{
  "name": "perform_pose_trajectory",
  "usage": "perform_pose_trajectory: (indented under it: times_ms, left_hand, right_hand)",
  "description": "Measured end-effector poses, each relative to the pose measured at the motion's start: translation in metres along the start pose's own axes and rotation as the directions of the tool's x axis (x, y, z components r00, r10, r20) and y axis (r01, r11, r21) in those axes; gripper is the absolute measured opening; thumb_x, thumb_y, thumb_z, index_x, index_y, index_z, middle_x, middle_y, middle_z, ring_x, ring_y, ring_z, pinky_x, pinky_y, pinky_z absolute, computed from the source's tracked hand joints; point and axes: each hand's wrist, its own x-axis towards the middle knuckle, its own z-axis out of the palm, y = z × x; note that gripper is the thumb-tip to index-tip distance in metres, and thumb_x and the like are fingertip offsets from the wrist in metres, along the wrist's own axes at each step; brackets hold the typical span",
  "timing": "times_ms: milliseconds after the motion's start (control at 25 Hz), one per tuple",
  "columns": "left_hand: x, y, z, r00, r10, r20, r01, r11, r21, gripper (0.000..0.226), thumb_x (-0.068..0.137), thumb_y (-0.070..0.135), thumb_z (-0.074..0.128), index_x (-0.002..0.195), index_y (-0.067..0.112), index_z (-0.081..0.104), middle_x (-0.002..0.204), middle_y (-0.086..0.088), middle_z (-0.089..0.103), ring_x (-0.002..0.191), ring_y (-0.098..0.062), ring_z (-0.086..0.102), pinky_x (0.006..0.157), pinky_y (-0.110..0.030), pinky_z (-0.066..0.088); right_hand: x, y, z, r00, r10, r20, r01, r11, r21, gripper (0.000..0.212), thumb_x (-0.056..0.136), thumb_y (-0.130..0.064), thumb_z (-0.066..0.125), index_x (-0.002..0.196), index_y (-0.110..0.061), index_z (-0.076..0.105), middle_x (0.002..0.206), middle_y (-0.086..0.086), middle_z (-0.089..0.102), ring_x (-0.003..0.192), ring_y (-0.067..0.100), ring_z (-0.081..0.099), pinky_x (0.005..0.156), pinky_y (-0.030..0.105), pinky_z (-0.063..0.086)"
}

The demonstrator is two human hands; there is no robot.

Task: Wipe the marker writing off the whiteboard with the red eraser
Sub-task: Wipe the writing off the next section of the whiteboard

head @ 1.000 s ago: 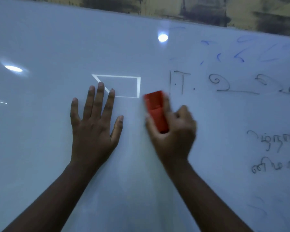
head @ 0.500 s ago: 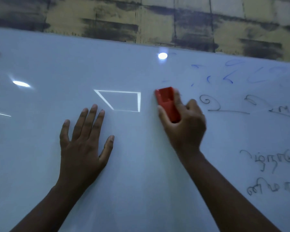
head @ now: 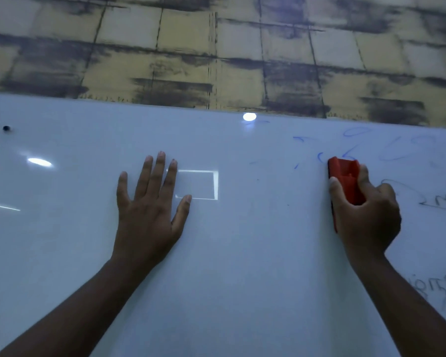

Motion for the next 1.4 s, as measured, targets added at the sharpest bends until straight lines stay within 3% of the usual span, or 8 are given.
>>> perform_pose_trajectory:
  times_ms: [200, 400, 560, 880, 1040, 1120, 1240, 1400]
  left_hand:
    - [-0.004, -0.001, 0.006, 1.000, 0.009, -0.013, -0.009, 1.000, 0.017, 0.072, 0.108, 0.052, 0.025, 0.168, 0.011, 0.026, 0.177, -0.010, 0.017, 0.164, -0.028, 0.017, 0.129, -0.063, 0.012]
    - [-0.003, -0.005, 0.010, 1.000, 0.018, 0.009, -0.018, 1.000, 0.006, 0.075, 0.108, 0.058, 0.024, 0.169, 0.014, 0.024, 0.178, -0.008, 0.014, 0.164, -0.028, 0.014, 0.129, -0.064, 0.012]
    - [-0.002, -0.007, 0.009, 1.000, 0.017, 0.010, -0.017, 1.000, -0.010, 0.075, 0.107, 0.058, 0.024, 0.168, 0.015, 0.027, 0.177, -0.008, 0.017, 0.164, -0.028, 0.017, 0.128, -0.065, 0.016]
    - [-0.005, -0.005, 0.007, 1.000, 0.017, -0.014, -0.017, 1.000, -0.015, 0.070, 0.108, 0.051, 0.029, 0.169, 0.017, 0.026, 0.177, -0.004, 0.017, 0.164, -0.023, 0.016, 0.130, -0.059, 0.014]
    - [-0.008, -0.003, 0.008, 1.000, 0.019, -0.017, -0.019, 1.000, 0.012, 0.071, 0.107, 0.051, 0.028, 0.169, 0.015, 0.026, 0.177, -0.006, 0.017, 0.163, -0.026, 0.019, 0.129, -0.062, 0.016]
    - [-0.006, -0.001, 0.007, 1.000, 0.015, -0.024, -0.014, 0.999, 0.035, 0.071, 0.107, 0.050, 0.029, 0.168, 0.014, 0.027, 0.177, -0.006, 0.019, 0.163, -0.027, 0.021, 0.128, -0.062, 0.017]
    - [-0.004, -0.001, 0.006, 1.000, 0.010, -0.024, -0.009, 0.999, 0.037, 0.072, 0.106, 0.051, 0.029, 0.168, 0.015, 0.027, 0.177, -0.006, 0.018, 0.163, -0.027, 0.021, 0.128, -0.062, 0.016]
    - [-0.003, 0.000, 0.007, 0.999, 0.021, -0.044, -0.019, 0.999, 0.036, 0.071, 0.106, 0.051, 0.029, 0.168, 0.015, 0.029, 0.177, -0.007, 0.020, 0.162, -0.028, 0.022, 0.128, -0.063, 0.016]
  right_hand:
    - [-0.040, -0.073, 0.033, 0.982, -0.185, 0.038, 0.184, 0.983, 0.022, 0.068, 0.087, -0.059, 0.059, 0.145, -0.023, 0.060, 0.083, 0.005, 0.044, 0.075, 0.032, 0.054, 0.068, 0.040, 0.049]
    - [-0.083, -0.156, 0.058, 0.885, -0.457, 0.091, 0.446, 0.887, 0.118, 0.070, 0.091, -0.059, 0.057, 0.145, -0.014, 0.059, 0.092, 0.009, 0.060, 0.077, 0.024, 0.058, 0.068, 0.034, 0.052]
    - [-0.071, -0.164, 0.068, 0.830, -0.553, 0.077, 0.544, 0.832, 0.108, 0.073, 0.093, -0.064, 0.053, 0.148, -0.016, 0.056, 0.096, 0.009, 0.064, 0.079, 0.021, 0.059, 0.070, 0.032, 0.051]
    - [0.032, -0.080, 0.055, 0.928, -0.372, 0.034, 0.373, 0.928, -0.018, 0.071, 0.091, -0.067, 0.051, 0.148, -0.025, 0.057, 0.084, 0.004, 0.046, 0.074, 0.031, 0.059, 0.071, 0.040, 0.051]
    - [0.068, -0.037, 0.041, 0.976, -0.218, 0.025, 0.219, 0.975, -0.044, 0.067, 0.093, -0.064, 0.056, 0.150, -0.028, 0.054, 0.087, 0.010, 0.051, 0.078, 0.036, 0.058, 0.073, 0.043, 0.052]
    - [0.078, -0.036, 0.041, 0.988, -0.151, 0.011, 0.151, 0.988, -0.025, 0.065, 0.094, -0.058, 0.061, 0.149, -0.025, 0.056, 0.088, 0.009, 0.047, 0.081, 0.037, 0.058, 0.073, 0.039, 0.046]
    - [0.080, -0.053, 0.054, 0.997, -0.072, -0.020, 0.071, 0.997, -0.043, 0.065, 0.094, -0.057, 0.061, 0.147, -0.020, 0.057, 0.094, 0.015, 0.054, 0.088, 0.040, 0.062, 0.079, 0.045, 0.052]
    - [0.062, -0.105, 0.075, 0.993, -0.115, 0.036, 0.116, 0.993, -0.031, 0.067, 0.093, -0.058, 0.060, 0.147, -0.019, 0.057, 0.103, 0.019, 0.059, 0.095, 0.040, 0.061, 0.083, 0.048, 0.053]
